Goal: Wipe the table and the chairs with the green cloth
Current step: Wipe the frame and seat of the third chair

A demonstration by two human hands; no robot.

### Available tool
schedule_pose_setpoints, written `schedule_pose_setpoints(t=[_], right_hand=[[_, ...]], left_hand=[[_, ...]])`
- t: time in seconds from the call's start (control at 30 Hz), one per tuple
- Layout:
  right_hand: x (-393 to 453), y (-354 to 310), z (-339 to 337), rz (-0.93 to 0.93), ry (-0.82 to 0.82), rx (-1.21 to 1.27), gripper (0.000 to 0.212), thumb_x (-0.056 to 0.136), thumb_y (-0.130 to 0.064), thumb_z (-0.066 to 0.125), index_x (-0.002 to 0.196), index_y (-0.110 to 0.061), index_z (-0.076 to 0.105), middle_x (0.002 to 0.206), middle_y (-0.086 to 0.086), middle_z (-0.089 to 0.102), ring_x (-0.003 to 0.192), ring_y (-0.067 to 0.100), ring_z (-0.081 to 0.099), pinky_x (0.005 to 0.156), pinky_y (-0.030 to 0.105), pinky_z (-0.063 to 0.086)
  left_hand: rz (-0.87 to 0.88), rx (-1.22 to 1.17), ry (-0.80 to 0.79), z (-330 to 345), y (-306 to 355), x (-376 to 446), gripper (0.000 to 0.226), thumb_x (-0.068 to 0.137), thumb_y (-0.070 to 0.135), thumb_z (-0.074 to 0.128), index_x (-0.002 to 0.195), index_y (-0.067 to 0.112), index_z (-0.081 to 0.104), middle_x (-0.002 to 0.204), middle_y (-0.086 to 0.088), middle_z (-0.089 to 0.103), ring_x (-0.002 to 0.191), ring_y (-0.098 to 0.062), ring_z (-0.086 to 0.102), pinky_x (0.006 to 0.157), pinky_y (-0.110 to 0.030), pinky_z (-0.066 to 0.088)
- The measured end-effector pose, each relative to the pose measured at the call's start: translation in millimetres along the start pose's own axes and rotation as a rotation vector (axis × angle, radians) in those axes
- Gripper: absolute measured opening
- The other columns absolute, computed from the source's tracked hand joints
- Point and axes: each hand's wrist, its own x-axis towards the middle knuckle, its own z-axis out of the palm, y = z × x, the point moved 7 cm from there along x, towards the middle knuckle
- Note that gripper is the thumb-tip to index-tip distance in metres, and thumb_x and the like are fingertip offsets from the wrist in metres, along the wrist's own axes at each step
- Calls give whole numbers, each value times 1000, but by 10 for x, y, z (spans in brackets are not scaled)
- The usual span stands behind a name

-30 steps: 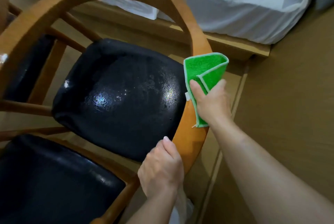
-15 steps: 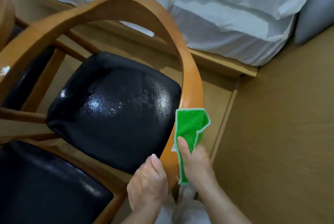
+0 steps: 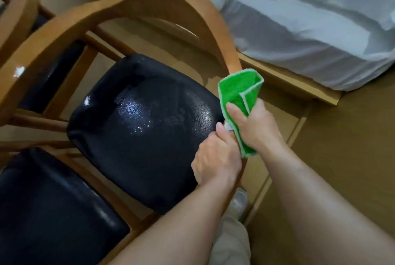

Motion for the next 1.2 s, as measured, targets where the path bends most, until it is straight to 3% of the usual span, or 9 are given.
schedule_pose_setpoints(t=[0.23, 0.43, 0.53, 0.67, 0.73, 0.87, 1.0, 1.07, 1.2], right_hand=[[758, -707, 14, -143, 28, -108, 36, 92, -48, 57, 103, -23, 33, 95, 0, 50, 84, 22, 48, 73, 33, 38], [294, -273, 23, -73, -78, 38, 34, 88, -47, 61, 102, -26, 38, 90, -6, 55, 76, 16, 52, 59, 29, 34], [30, -39, 55, -11, -174, 138, 32, 88, -45, 62, 103, -24, 44, 88, -10, 58, 78, 7, 57, 61, 24, 39], [-85, 159, 68, 41, -320, 48, 37, 84, -60, 54, 99, -26, 55, 82, -7, 64, 74, 11, 61, 64, 30, 46], [-15, 150, 46, 37, -321, 2, 38, 82, -64, 55, 97, -29, 53, 81, -8, 63, 71, 7, 60, 59, 27, 44], [133, 27, 13, -1, -337, -11, 45, 79, -64, 59, 108, -31, 47, 91, -10, 61, 78, 4, 59, 65, 25, 47], [529, -301, 9, -62, -288, -20, 39, 85, -57, 61, 106, -30, 44, 88, -13, 57, 73, -1, 55, 54, 19, 38], [803, -541, 42, -86, -253, -3, 35, 88, -48, 62, 107, -30, 41, 91, -12, 56, 75, 2, 56, 54, 20, 38], [1087, -1094, 39, -302, -94, -68, 45, 88, -44, 63, 120, -24, 39, 109, -4, 53, 93, 17, 56, 72, 34, 46]], left_hand=[[12, 48, 115, 22, 113, 58, 65, 96, 52, 8, 93, 25, 67, 91, 2, 69, 87, -24, 63, 69, -34, 29], [-18, 116, 86, 13, 129, 49, 65, 93, 53, 6, 92, 25, 65, 90, 1, 69, 86, -26, 64, 66, -35, 30], [-43, 135, 69, 0, 136, 43, 63, 94, 54, 10, 94, 25, 66, 90, 0, 70, 87, -27, 65, 67, -35, 36], [-47, 146, 75, -21, 135, 33, 59, 94, 53, 12, 93, 28, 65, 90, 4, 70, 85, -20, 66, 67, -32, 39], [-48, 165, 61, -13, 136, 29, 61, 92, 54, 8, 93, 30, 64, 91, 6, 70, 86, -17, 65, 68, -32, 39], [-60, 191, 58, -9, 128, 45, 64, 88, 55, 1, 94, 32, 60, 94, 9, 68, 87, -13, 64, 70, -32, 41], [-60, 192, 101, -51, 152, 39, 71, 85, 56, -9, 87, 33, 58, 86, 13, 64, 81, -8, 62, 65, -30, 36], [-38, 189, 143, -77, 175, 37, 74, 83, 59, -16, 79, 36, 54, 72, 16, 55, 68, -3, 55, 59, -25, 33], [-13, 199, 192, -97, 192, 22, 63, 89, 55, -7, 68, 36, 50, 59, 17, 45, 48, 1, 36, 48, -12, 19]])
